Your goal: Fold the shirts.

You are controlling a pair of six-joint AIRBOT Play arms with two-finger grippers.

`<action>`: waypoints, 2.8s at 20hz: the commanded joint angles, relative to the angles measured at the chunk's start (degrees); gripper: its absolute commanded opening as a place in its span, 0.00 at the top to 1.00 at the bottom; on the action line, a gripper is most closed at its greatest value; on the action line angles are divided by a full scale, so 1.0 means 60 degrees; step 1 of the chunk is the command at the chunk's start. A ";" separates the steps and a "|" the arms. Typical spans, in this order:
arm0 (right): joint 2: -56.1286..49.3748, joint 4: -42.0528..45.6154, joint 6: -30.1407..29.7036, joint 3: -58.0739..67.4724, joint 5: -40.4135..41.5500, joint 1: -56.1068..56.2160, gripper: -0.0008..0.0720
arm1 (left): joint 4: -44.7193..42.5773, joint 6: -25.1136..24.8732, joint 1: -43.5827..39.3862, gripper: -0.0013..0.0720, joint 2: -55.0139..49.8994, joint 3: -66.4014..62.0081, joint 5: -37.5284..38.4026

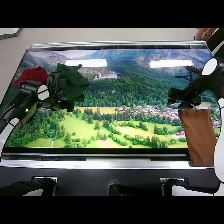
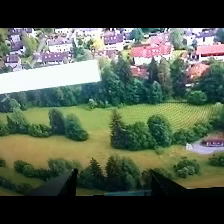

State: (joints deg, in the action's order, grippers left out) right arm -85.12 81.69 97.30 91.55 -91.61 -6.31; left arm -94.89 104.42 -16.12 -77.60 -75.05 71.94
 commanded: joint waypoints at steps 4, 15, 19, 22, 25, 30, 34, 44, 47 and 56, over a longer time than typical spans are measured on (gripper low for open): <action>-0.0007 -0.0004 0.0000 -0.0004 0.0000 0.0004 0.21 | 0.0000 -0.0004 -0.0004 0.00 -0.0007 0.0004 -0.0004; -0.0007 -0.0004 0.0000 -0.0004 0.0000 0.0004 0.21 | 0.0000 -0.0004 -0.0004 0.00 -0.0007 0.0004 0.0000; -0.0007 -0.0004 0.0000 -0.0004 0.0029 0.0004 0.21 | 0.0011 0.0186 -0.0004 0.00 -0.0146 0.0004 -0.0969; -0.0007 -0.0007 0.0004 -0.0004 0.0226 0.0004 0.21 | 0.0171 0.0168 -0.0011 0.00 -0.0215 0.0000 -0.1118; -0.0007 0.0018 0.0000 -0.0004 0.0750 0.0004 0.21 | -0.2583 0.0393 0.0448 0.00 -0.0197 -0.0572 -0.0328; -0.0007 0.0051 0.0004 -0.0004 0.1060 0.0004 0.21 | -0.1166 0.1417 0.4167 0.00 -0.0055 -0.1756 0.0616; -0.0007 -0.0386 0.0004 -0.0007 0.1253 0.0004 0.21 | 0.3858 0.0342 0.7297 0.00 -0.0095 -0.0674 -0.0058; -0.0007 -0.1351 0.0000 -0.0007 0.1209 0.0015 0.24 | 0.6211 -0.2871 1.0772 0.00 -0.0630 0.2492 -0.2051; -0.0007 -0.1351 0.0004 -0.0007 0.1293 0.0015 0.24 | 0.7402 -0.4007 1.0612 0.00 -0.1275 0.2543 -0.2794; -0.0007 -0.1552 0.0339 -0.0007 0.0506 0.0015 0.24 | 0.7435 -0.3920 1.0473 0.92 -0.1559 0.2539 -0.4481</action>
State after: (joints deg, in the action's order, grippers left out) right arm -85.14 72.99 98.24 91.53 -86.87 -6.26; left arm -50.92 80.95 46.68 -86.80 -59.90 46.70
